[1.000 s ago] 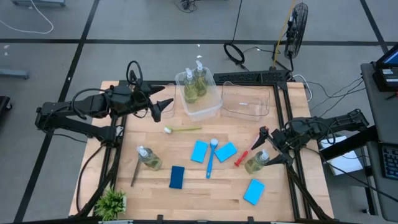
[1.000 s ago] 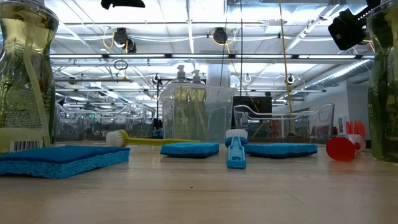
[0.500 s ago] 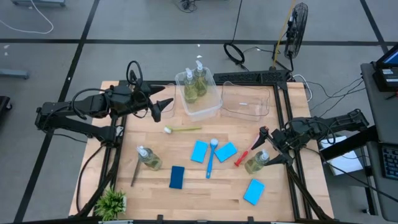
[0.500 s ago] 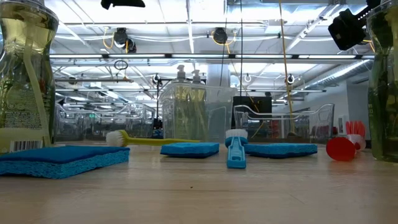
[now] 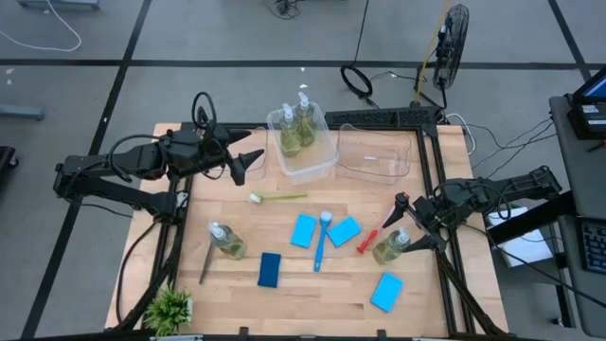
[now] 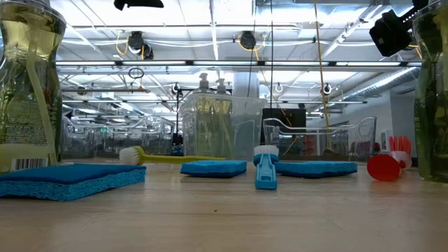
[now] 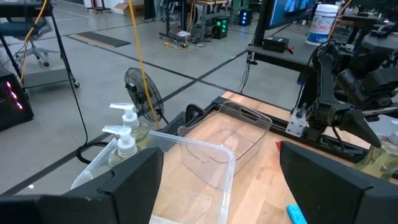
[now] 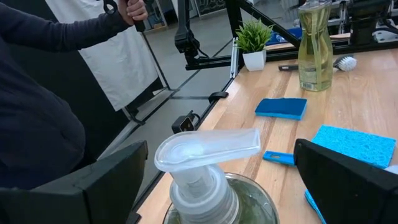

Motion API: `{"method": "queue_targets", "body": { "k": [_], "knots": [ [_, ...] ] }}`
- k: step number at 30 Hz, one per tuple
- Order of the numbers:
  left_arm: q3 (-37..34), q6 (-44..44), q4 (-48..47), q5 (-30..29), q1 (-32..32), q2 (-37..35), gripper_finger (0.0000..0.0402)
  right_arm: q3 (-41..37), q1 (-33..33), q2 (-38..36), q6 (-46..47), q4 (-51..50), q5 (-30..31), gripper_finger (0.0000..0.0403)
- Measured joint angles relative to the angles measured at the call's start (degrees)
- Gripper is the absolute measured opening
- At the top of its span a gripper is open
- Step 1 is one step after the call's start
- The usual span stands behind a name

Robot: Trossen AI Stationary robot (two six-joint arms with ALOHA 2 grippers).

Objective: Pick & Place Kitchen Sink Supplies
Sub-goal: Put the yellow dish soap into the white bin

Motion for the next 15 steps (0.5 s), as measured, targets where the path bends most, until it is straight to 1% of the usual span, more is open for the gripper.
{"method": "queue_targets", "body": {
  "k": [8, 15],
  "knots": [
    [-0.01, -0.17, 0.00, 0.02, 0.02, 0.00, 0.0305, 0.02, 0.00, 0.00, 0.02, -0.79, -0.17, 0.0393],
    [-0.01, -0.83, 0.00, 0.02, 0.02, 0.00, 0.0318, 0.02, -0.02, 0.00, 0.02, -0.87, -0.17, 0.0393]
  ]
}}
